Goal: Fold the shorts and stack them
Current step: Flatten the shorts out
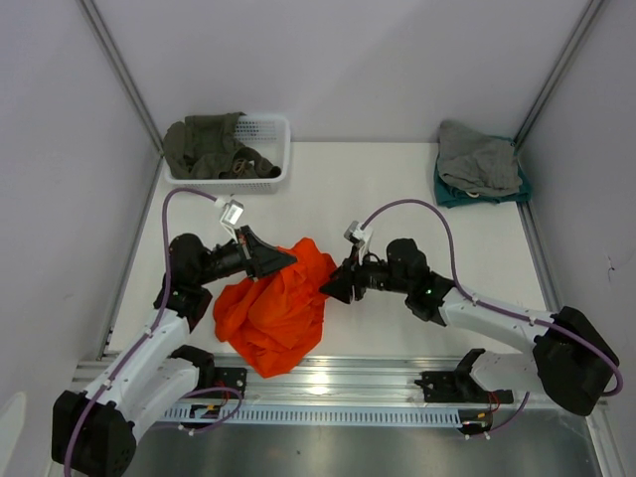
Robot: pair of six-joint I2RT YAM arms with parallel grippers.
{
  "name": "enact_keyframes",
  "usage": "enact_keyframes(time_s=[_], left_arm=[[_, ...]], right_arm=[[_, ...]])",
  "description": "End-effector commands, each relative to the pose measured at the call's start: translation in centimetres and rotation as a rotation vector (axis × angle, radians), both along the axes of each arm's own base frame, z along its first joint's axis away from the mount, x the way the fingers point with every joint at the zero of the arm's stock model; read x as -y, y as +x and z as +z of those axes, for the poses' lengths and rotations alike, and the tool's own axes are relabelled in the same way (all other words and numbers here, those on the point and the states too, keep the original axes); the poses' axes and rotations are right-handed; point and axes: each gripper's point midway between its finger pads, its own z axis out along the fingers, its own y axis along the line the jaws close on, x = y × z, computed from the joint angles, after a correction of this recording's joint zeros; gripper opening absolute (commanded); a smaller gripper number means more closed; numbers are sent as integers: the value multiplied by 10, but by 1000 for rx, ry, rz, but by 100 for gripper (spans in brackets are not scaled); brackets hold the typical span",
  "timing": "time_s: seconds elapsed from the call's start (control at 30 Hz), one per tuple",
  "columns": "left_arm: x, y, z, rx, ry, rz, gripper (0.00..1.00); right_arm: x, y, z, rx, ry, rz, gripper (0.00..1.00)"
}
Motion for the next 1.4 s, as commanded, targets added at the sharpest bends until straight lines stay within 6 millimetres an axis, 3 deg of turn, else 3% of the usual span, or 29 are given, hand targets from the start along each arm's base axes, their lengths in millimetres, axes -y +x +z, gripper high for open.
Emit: enact_keyframes(time_s=[0.0,0.2,0.23,0.27,0.33,0.43,0.53,0.6,0.63,0.67,0.73,0.8,0.83,0.87,0.93,1.0,1.03,1.07,1.27,1.3,1.33,1.37], left_arm=[[2,-1,21,86,-17,-23,2],[3,4,20,77,-19,-11,2],[3,4,21,81,-21,-11,2],[3,5,21,81,-21,-8,2],[3,9,21,76,-18,7,1],[-1,23,11,37,19,76,3],[-5,42,-3,-1,67,156,15],[-7,53,-9,-19,88,196,43],[-8,61,-20,-47,116,212,55],[-9,68,-21,-49,126,239,80],[-12,80,-27,-64,155,275,99],[-14,89,-19,-48,158,314,99],[-14,92,-7,-18,152,317,99],[-15,91,-5,-14,158,318,99],[-22,99,12,29,184,374,99],[-32,99,11,22,229,424,99],[-36,100,19,57,247,441,99],[-40,97,17,42,270,451,99],[-53,82,17,75,271,506,99],[-53,77,2,51,279,493,99],[-53,71,5,67,261,486,99],[-52,65,-15,37,275,472,99]], right_arm=[[-14,-2,29,69,78,66,42],[-20,-8,29,57,79,108,40],[-21,-9,29,54,76,115,35],[-22,-9,29,52,73,119,19],[-21,-10,28,38,66,117,2],[-16,-12,46,34,102,116,0],[2,-9,77,17,149,79,0],[14,1,104,24,173,37,0],[22,0,108,-13,156,19,0],[27,-1,116,-26,159,28,0],[43,10,135,-72,171,-17,0],[54,12,148,-106,195,-18,0],[68,27,158,-102,222,-70,0],[76,24,168,-149,255,-61,0],[100,41,190,-135,317,-117,0],[115,40,208,-157,346,-124,0],[122,44,206,-192,333,-158,0],[132,51,221,-156,333,-211,0],[156,73,215,-159,306,-333,0],[166,81,212,-172,320,-366,0],[168,83,215,-193,339,-366,0],[168,86,214,-208,346,-366,0]])
